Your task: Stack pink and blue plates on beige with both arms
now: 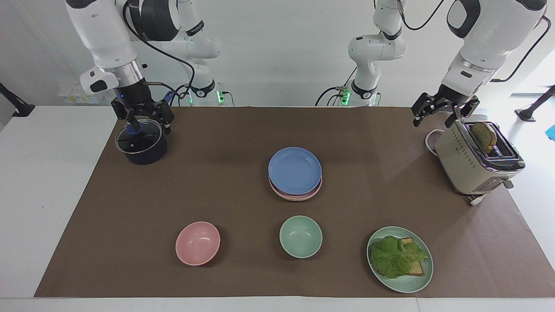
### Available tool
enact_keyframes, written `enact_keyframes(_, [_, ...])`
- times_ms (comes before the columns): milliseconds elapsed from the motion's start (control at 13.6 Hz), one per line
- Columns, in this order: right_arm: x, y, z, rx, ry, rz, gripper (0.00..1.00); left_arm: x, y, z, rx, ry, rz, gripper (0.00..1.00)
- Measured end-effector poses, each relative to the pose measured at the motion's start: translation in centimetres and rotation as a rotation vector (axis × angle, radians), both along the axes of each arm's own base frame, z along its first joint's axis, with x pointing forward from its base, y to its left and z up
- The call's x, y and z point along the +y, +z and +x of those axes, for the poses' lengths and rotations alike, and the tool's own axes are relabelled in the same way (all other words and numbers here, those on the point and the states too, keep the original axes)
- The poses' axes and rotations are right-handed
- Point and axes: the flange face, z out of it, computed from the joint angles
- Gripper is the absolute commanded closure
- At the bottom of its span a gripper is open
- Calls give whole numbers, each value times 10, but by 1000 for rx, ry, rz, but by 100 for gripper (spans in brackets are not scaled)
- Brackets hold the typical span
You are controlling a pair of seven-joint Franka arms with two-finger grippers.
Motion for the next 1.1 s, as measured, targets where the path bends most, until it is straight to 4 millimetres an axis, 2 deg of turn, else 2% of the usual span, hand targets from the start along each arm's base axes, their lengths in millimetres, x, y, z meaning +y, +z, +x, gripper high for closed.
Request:
enact_keyframes(294, [3, 2, 9, 28, 6, -1, 0, 0, 0, 0, 0, 0, 0, 0])
enact_keyframes(1102, [10, -1, 2, 73, 64, -5, 0, 0, 0, 0, 0, 0, 0, 0])
